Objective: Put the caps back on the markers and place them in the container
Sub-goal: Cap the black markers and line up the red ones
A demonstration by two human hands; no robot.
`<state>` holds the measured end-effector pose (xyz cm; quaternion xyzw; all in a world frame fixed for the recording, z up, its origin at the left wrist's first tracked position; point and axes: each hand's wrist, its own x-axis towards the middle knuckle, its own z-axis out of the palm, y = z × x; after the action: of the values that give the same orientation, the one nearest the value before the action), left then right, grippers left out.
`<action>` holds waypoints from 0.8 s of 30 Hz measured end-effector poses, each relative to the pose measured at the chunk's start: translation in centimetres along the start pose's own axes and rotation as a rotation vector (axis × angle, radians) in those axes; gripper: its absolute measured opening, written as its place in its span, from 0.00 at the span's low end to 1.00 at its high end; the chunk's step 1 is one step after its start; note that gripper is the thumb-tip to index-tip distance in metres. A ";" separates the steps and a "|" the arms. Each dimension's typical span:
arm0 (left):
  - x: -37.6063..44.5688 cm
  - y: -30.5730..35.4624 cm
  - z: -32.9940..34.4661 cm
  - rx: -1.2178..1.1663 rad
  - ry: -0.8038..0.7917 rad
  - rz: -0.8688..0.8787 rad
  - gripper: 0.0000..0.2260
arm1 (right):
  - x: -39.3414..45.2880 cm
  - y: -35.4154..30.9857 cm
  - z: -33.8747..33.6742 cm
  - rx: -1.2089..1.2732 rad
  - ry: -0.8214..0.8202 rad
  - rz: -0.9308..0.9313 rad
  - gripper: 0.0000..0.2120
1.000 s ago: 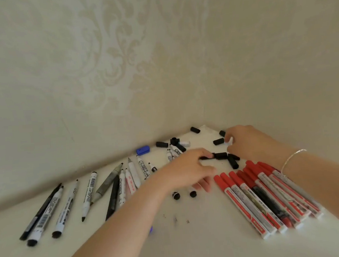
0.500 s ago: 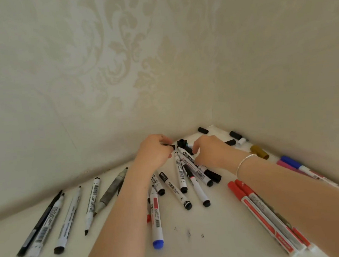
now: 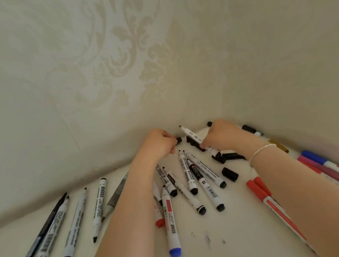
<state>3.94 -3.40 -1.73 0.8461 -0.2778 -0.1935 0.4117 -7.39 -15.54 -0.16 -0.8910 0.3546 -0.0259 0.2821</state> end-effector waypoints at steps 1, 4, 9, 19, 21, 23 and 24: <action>0.0 0.1 -0.2 0.012 -0.028 -0.003 0.06 | -0.2 -0.1 -0.5 0.058 -0.017 0.000 0.09; -0.2 0.6 0.1 0.053 -0.127 0.025 0.04 | -0.7 0.0 -1.8 0.211 -0.030 -0.016 0.13; -0.8 1.5 1.5 0.134 -0.225 0.160 0.04 | -1.8 0.8 -2.2 0.456 0.005 -0.035 0.07; -1.8 3.1 3.1 0.199 -0.377 0.273 0.06 | -2.2 1.2 -1.4 0.748 0.049 0.029 0.05; -2.1 3.2 3.7 0.226 -0.420 0.285 0.05 | -2.3 1.4 -1.9 0.730 0.034 0.020 0.04; -2.3 3.3 4.3 0.275 -0.452 0.294 0.07 | -2.4 1.6 -2.3 0.688 0.039 0.010 0.05; -2.5 3.3 4.6 0.296 -0.467 0.298 0.09 | -2.4 1.7 -2.4 0.672 0.057 0.010 0.05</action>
<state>-1.58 -6.26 -1.51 0.7796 -0.5110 -0.2773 0.2328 -10.85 -16.19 1.34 -0.7453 0.3383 -0.1650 0.5503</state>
